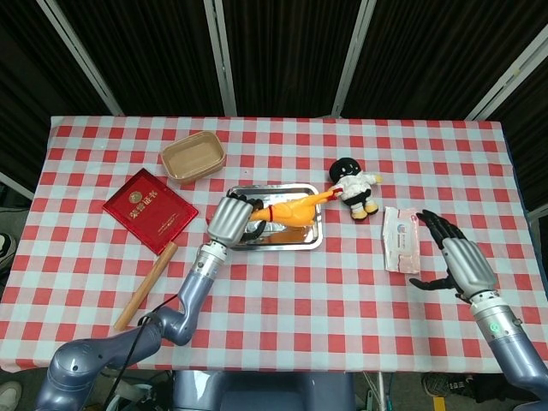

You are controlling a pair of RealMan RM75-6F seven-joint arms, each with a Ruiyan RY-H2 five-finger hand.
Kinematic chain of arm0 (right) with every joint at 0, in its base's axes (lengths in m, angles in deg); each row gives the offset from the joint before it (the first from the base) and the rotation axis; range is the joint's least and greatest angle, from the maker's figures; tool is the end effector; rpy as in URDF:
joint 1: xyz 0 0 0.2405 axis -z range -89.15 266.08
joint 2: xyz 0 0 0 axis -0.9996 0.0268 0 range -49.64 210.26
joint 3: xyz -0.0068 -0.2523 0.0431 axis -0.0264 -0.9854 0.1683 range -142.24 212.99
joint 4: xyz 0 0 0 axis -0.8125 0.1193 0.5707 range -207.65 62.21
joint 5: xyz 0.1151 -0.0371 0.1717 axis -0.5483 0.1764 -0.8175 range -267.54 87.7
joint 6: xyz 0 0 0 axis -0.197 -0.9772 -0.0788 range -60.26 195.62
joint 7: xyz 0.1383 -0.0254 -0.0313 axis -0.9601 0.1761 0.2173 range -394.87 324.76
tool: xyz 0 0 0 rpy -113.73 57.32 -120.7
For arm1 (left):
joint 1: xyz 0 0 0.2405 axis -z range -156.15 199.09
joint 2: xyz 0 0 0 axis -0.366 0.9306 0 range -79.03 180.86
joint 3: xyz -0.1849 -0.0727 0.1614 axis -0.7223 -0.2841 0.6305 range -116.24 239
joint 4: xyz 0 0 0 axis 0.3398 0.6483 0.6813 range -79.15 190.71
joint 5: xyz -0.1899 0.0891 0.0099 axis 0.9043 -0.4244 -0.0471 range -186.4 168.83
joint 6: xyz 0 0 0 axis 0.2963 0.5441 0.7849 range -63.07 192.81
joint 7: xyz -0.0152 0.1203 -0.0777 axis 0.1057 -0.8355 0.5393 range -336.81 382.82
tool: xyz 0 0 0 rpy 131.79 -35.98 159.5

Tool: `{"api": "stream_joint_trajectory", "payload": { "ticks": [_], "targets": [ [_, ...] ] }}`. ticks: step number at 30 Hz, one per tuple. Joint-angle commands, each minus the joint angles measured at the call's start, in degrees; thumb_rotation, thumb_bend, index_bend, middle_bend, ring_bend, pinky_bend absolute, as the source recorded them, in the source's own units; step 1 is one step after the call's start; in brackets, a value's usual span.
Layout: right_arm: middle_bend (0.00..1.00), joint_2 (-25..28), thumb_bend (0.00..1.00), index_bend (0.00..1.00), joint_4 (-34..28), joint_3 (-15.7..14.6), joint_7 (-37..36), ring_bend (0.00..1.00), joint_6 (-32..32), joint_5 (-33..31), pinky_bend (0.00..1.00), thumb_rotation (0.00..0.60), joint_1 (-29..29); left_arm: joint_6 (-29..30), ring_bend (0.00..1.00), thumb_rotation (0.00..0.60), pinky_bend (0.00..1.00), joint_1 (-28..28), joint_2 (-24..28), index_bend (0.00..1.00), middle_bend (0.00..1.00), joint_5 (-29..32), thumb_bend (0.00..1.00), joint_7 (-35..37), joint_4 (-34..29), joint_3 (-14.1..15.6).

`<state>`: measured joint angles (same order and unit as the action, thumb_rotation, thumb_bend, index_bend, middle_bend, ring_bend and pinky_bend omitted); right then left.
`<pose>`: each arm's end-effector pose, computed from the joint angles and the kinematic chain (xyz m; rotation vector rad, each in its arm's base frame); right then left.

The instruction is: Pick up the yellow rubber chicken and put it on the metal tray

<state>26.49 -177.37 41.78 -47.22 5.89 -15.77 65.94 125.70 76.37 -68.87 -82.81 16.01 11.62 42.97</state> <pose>-0.2482 -0.2678 0.1580 1.5089 -1.2724 0.9984 -0.0670 0.3884 -0.1056 -1.7347 -0.7971 -1.2207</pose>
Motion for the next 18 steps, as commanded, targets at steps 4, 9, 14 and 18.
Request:
{"api": "stream_joint_trajectory", "payload": {
  "ticks": [4,9,14,18],
  "targets": [
    [0.00,1.25,0.00,0.00,-0.08,-0.13,-1.63,0.00,0.00,0.30,0.09,0.600,0.86,-4.35,0.30,0.600,0.28,-0.20,1.32,0.38,0.37,3.10,0.44,-2.14,-3.22,-0.60],
    [0.00,1.63,0.00,0.00,-0.19,-0.14,-1.82,0.00,0.08,0.65,0.09,0.600,1.14,-10.99,0.01,0.600,0.04,-0.90,4.73,0.02,0.05,10.18,0.28,-9.65,-9.91,-1.72],
    [0.00,1.52,0.00,0.00,-0.29,-0.15,-1.96,0.00,0.54,0.81,0.09,0.600,1.09,-12.38,0.00,0.600,0.00,-1.81,8.12,0.00,0.00,14.04,0.23,-13.49,-16.96,-1.94],
    [0.00,1.31,0.00,0.00,-0.24,0.13,-2.22,0.00,0.22,1.01,0.09,0.600,1.20,-8.60,0.00,0.600,0.00,-3.40,10.80,0.00,0.00,12.85,0.22,-13.69,-22.79,-1.55]
  ]
}}
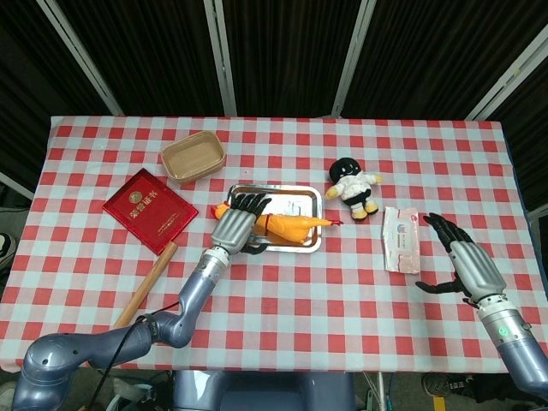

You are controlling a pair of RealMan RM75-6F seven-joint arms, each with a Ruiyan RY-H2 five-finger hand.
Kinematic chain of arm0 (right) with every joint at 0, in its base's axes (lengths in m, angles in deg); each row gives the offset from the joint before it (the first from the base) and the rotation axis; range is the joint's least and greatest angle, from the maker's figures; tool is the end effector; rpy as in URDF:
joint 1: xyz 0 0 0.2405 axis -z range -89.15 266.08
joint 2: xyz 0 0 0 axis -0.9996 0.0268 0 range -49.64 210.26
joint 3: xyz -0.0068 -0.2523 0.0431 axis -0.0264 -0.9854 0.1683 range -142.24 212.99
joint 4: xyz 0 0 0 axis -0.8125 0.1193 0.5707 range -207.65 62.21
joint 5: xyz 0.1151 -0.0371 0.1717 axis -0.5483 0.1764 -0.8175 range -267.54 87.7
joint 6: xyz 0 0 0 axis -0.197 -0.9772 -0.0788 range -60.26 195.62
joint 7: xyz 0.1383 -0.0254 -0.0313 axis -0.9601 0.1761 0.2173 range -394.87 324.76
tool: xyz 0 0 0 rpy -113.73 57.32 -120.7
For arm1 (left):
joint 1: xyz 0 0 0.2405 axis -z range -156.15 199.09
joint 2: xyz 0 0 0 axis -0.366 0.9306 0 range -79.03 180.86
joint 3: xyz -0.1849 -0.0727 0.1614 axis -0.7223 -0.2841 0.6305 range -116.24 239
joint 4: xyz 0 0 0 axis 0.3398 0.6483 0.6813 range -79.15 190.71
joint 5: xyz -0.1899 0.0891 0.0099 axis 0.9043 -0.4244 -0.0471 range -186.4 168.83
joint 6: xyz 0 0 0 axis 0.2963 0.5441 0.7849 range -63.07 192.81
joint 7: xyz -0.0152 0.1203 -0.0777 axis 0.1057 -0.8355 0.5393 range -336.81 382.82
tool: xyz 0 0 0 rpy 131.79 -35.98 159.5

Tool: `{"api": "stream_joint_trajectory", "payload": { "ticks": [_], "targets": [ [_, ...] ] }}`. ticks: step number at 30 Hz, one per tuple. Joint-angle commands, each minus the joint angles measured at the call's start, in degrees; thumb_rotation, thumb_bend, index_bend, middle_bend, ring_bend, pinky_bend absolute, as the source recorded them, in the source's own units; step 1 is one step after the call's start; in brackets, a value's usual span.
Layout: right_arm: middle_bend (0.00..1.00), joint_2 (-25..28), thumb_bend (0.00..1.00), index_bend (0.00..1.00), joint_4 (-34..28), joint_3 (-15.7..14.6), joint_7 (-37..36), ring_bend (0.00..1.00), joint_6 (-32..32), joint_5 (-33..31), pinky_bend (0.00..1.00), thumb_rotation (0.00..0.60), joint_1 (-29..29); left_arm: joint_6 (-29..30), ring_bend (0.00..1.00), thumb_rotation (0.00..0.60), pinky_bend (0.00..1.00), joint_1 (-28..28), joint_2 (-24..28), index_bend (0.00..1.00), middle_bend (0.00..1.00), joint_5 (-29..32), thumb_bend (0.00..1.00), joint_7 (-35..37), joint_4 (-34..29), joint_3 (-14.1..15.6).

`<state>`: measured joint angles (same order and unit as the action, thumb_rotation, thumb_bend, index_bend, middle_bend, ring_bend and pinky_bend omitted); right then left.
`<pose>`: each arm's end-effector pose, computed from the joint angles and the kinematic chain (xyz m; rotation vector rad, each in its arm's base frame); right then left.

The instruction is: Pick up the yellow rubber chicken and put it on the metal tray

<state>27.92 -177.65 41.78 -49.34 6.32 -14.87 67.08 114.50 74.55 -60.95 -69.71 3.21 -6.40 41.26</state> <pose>-0.2528 -0.2626 0.1640 1.4953 -1.2958 0.9948 -0.0653 0.3761 -0.1066 -1.8524 -1.0125 -1.0457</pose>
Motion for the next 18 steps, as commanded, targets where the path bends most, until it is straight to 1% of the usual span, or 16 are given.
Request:
{"api": "stream_joint_trajectory", "payload": {
  "ticks": [1,3,4,5,9,10,12,15,17,18],
  "targets": [
    [0.00,-0.18,0.00,0.00,0.08,0.17,-0.15,0.00,-0.33,0.19,0.09,0.600,0.11,3.81,0.00,0.600,0.00,-2.19,3.65,0.00,0.00,-1.25,0.22,-0.56,-6.15,0.57],
    [0.00,-0.34,0.00,0.00,0.17,0.30,-0.43,0.00,-0.62,0.48,0.09,0.600,0.21,7.40,0.00,0.600,0.00,-3.97,6.13,0.00,0.00,-4.10,0.22,-0.39,-9.73,1.84],
    [0.00,-0.40,0.00,0.00,0.25,0.32,-0.51,0.00,-0.69,0.57,0.09,0.600,0.24,8.25,0.00,0.600,0.00,-4.54,6.92,0.00,0.00,-4.78,0.22,-0.39,-10.85,2.30],
    [0.00,-0.57,0.00,0.00,0.54,0.37,-0.56,0.00,-0.91,0.73,0.09,0.600,0.31,9.91,0.00,0.600,0.00,-5.91,8.90,0.00,0.00,-5.94,0.22,-0.59,-13.48,3.31],
    [0.00,-2.23,0.01,0.00,2.79,0.71,-0.79,0.00,-3.32,2.10,0.09,0.600,0.96,13.12,0.00,0.600,0.00,-11.23,17.60,0.00,0.00,-5.47,0.22,-3.48,-25.15,6.83],
    [0.00,-3.04,0.01,0.00,3.76,0.90,-0.80,0.00,-4.36,2.35,0.09,0.600,1.25,14.77,0.00,0.600,0.00,-13.08,20.35,0.00,0.00,-5.27,0.22,-4.49,-28.57,7.89],
    [0.00,-4.18,0.02,0.00,5.15,0.99,-0.23,0.00,-5.49,2.52,0.09,0.600,1.59,17.71,0.00,0.600,0.00,-15.91,23.96,0.00,0.00,-5.84,0.22,-5.00,-32.76,9.48],
    [0.00,-6.59,0.03,0.00,7.95,0.77,2.13,0.00,-7.64,3.10,0.09,0.600,2.27,22.93,0.00,0.600,0.00,-21.05,29.93,0.01,0.01,-7.80,0.22,-3.50,-38.52,12.26],
    [0.00,-8.25,0.03,0.00,9.53,0.39,2.62,0.00,-9.66,4.36,0.07,0.600,3.08,25.90,0.00,0.600,0.00,-24.03,33.14,0.02,0.01,-10.12,0.22,-2.39,-40.71,14.51],
    [0.00,-9.56,0.03,0.00,11.27,0.23,4.68,0.00,-11.44,4.92,0.06,0.600,3.67,27.84,0.00,0.600,0.00,-25.85,34.98,0.03,0.01,-11.49,0.22,-1.86,-41.51,15.79]
  ]
}}
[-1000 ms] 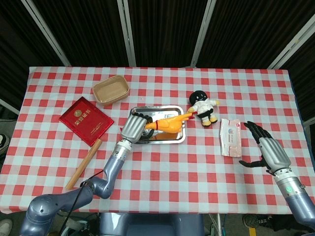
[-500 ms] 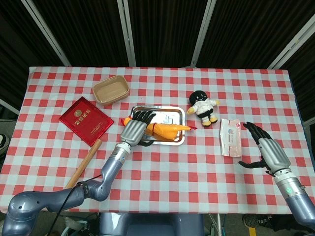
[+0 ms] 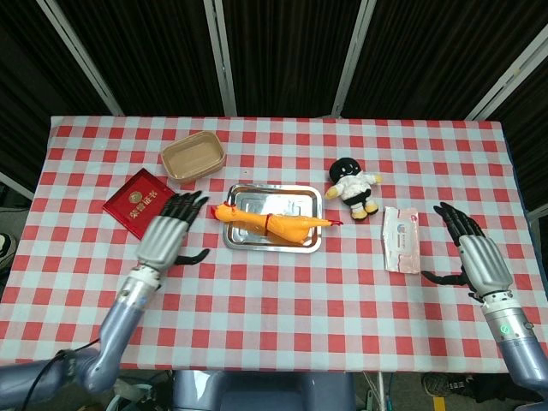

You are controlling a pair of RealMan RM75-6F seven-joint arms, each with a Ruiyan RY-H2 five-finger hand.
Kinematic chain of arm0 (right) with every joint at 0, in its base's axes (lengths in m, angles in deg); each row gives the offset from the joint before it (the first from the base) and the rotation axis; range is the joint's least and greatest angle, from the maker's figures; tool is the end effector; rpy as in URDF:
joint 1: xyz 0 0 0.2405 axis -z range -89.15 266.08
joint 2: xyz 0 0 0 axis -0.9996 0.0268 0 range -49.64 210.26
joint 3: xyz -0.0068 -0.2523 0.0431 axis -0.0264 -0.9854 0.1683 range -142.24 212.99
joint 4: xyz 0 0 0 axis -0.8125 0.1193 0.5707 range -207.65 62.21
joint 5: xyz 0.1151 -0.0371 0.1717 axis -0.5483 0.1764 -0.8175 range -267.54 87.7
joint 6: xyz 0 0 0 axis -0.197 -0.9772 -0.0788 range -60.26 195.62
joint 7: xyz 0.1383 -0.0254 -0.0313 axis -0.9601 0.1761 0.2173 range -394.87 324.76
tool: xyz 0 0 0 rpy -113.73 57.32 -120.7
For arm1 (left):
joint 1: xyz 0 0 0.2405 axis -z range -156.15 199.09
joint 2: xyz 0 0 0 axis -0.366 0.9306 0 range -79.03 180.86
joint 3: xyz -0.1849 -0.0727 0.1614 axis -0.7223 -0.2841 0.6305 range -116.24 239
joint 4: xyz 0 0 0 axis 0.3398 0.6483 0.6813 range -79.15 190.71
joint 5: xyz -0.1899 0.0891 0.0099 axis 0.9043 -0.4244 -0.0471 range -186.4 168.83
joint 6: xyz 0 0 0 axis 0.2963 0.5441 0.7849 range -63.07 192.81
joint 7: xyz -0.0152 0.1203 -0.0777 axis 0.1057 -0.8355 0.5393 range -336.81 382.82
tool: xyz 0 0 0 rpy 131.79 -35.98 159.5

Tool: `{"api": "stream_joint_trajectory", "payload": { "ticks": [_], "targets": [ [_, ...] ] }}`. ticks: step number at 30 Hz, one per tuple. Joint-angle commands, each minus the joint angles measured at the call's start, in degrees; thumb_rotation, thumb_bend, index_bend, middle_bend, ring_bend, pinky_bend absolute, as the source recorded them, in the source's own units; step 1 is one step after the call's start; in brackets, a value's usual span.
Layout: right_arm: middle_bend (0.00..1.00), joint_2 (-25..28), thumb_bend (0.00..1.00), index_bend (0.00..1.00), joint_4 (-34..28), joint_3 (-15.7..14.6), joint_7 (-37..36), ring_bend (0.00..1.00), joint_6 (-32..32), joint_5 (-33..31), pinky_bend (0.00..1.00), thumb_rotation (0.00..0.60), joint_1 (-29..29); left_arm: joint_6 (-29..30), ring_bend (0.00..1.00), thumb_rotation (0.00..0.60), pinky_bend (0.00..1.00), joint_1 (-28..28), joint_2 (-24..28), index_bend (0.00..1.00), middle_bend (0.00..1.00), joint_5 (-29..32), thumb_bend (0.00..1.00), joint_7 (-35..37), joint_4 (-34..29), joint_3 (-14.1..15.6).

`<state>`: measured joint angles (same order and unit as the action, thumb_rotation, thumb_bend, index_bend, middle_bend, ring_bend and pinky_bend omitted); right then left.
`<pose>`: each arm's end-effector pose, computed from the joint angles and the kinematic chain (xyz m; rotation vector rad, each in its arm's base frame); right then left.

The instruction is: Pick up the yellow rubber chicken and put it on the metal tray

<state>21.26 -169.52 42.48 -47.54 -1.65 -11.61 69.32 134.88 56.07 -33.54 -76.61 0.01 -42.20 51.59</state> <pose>-0.2693 -0.2664 0.1610 1.4521 -1.1316 1.0641 -0.1451 0.3046 0.0291 -1.6774 -0.9249 -1.0838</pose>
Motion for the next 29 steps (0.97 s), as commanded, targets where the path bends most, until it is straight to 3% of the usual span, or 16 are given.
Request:
{"api": "stream_joint_trajectory", "payload": {
  "ticks": [1,4,14,20,29],
  "targets": [
    [0.00,-4.13,0.03,0.00,4.42,-0.52,4.95,0.00,-4.97,1.83,0.05,0.600,1.94,8.74,0.00,0.600,0.00,-8.51,8.63,0.03,0.01,-5.66,0.22,1.83,-6.21,6.22],
    [0.00,-7.31,0.03,0.00,6.91,-0.94,11.11,0.00,-8.51,1.70,0.04,0.600,3.56,13.58,0.00,0.600,0.00,-12.33,11.32,0.06,0.02,-8.64,0.22,3.76,-6.53,7.91],
    [0.00,-7.86,0.03,0.00,6.36,-2.19,16.76,0.00,-11.79,0.61,0.02,0.600,6.85,22.76,0.00,0.600,0.00,-19.99,15.43,0.09,0.02,-11.55,0.22,7.23,-4.48,9.73],
    [0.00,-7.89,0.04,0.00,3.95,-3.99,17.28,0.00,-14.51,0.07,0.00,0.600,10.52,22.97,0.00,0.600,0.00,-24.46,16.98,0.09,0.01,-11.37,0.22,11.23,-2.63,13.10],
    [0.00,-8.17,0.04,0.00,2.95,-3.89,18.96,0.00,-18.18,1.45,0.00,0.600,13.09,23.42,0.00,0.600,0.00,-26.75,17.30,0.10,0.01,-13.38,0.22,14.31,-1.02,12.25]
  ]
}}
